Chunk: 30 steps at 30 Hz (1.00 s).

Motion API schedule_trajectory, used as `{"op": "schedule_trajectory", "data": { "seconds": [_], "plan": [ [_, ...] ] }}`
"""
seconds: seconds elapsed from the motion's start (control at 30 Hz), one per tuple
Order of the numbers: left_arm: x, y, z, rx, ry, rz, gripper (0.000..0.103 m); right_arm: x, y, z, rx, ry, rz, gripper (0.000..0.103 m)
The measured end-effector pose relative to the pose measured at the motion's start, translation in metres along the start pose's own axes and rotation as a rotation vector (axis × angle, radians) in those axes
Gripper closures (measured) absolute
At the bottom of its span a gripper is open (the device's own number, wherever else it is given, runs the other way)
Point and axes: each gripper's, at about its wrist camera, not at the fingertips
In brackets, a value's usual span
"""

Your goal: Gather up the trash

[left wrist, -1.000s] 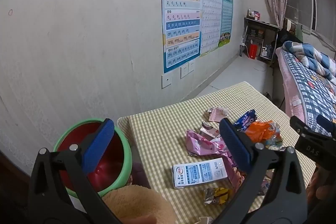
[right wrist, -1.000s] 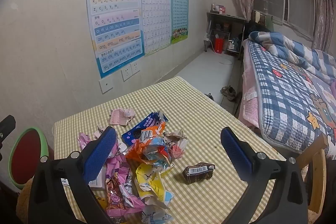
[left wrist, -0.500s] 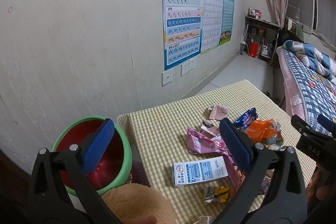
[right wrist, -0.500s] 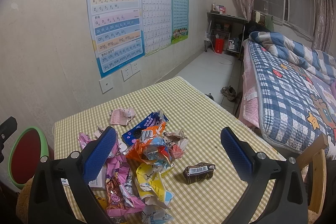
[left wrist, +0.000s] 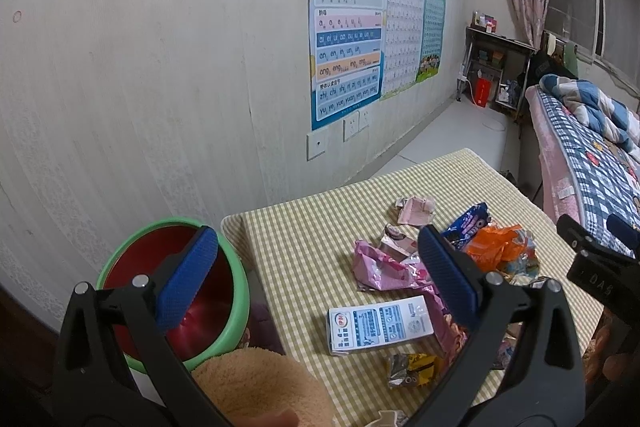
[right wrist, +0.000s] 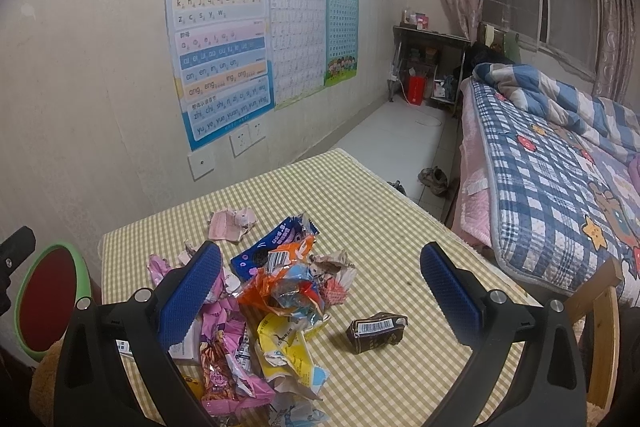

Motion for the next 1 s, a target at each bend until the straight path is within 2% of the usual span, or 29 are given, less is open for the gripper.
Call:
{"op": "schedule_trajectory", "data": {
  "seconds": [1.0],
  "plan": [
    [-0.0001,-0.0028,0.0027,-0.007,-0.019,-0.017,0.005,0.001,0.0035,-0.0015,0.008,-0.007,-0.005,0.007]
  ]
}}
Point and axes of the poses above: each gripper's, at about its wrist camera, not at the fingertips, and z roughly the way its jaws point, y to its right, x to its top, and after that the axes turned 1 degree about z, right-handed
